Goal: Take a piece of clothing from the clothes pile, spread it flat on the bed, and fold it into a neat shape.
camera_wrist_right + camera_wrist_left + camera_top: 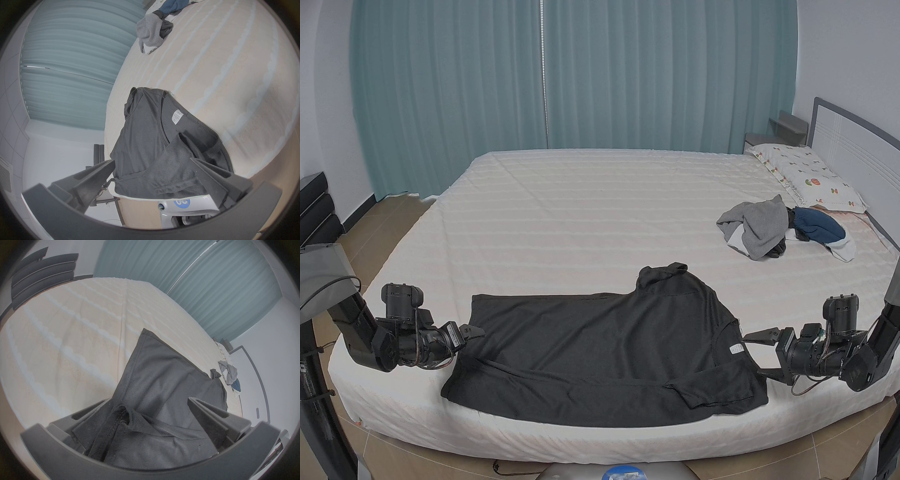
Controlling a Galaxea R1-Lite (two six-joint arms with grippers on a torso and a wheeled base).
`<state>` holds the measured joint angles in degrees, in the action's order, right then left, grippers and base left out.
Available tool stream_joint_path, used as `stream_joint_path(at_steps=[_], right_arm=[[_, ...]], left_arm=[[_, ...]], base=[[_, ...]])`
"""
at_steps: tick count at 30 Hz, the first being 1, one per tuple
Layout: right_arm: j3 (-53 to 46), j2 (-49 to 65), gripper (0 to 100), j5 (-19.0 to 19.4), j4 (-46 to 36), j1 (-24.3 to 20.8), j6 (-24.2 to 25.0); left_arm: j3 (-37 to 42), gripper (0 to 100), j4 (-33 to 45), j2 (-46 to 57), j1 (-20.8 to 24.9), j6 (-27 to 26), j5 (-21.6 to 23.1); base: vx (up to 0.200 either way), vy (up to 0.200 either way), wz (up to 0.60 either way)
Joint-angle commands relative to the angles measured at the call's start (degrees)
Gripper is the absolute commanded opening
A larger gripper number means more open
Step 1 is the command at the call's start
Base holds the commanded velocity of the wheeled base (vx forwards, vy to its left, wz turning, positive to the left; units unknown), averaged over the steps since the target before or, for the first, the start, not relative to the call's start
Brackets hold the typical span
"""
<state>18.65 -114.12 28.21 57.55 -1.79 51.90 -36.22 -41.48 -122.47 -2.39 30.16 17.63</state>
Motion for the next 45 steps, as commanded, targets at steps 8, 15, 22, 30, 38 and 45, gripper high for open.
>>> stream_joint_path(at_steps=[8,15,22,30,38,45], right_arm=[[0.2,-0.6,100,0.0,0.0,0.5,-0.1],[0.2,-0.6,100,0.1,0.0,0.5,-0.4],[0.3,-0.2,100,-0.1,0.0,1.0,-0.5],[2.1,-0.7,100,-2.4,-0.2,0.8,-1.4],[6.5,-4.5,100,-2.4,-1.1,-1.1,-4.9],[10.5,-9.0,100,-2.4,-1.1,-1.8,-10.4]], left_arm=[[0.0,100,0.1,-1.4,1.6,0.3,-0.7],[-0.3,0,0.7,-2.0,2.3,0.3,-1.7],[0.4,0,0.9,-1.8,2.2,0.3,-4.1],[3.4,0,1.8,2.1,2.1,0.3,-5.1],[5.8,0,1.7,5.6,1.5,0.3,-5.1],[6.8,0,1.7,6.7,1.5,0.2,-5.1]], base=[[0.0,0.0,0.0],[0.0,0.0,0.0],[0.0,0.0,0.0],[0.0,0.0,0.0],[0.0,0.0,0.0],[0.0,0.0,0.0]])
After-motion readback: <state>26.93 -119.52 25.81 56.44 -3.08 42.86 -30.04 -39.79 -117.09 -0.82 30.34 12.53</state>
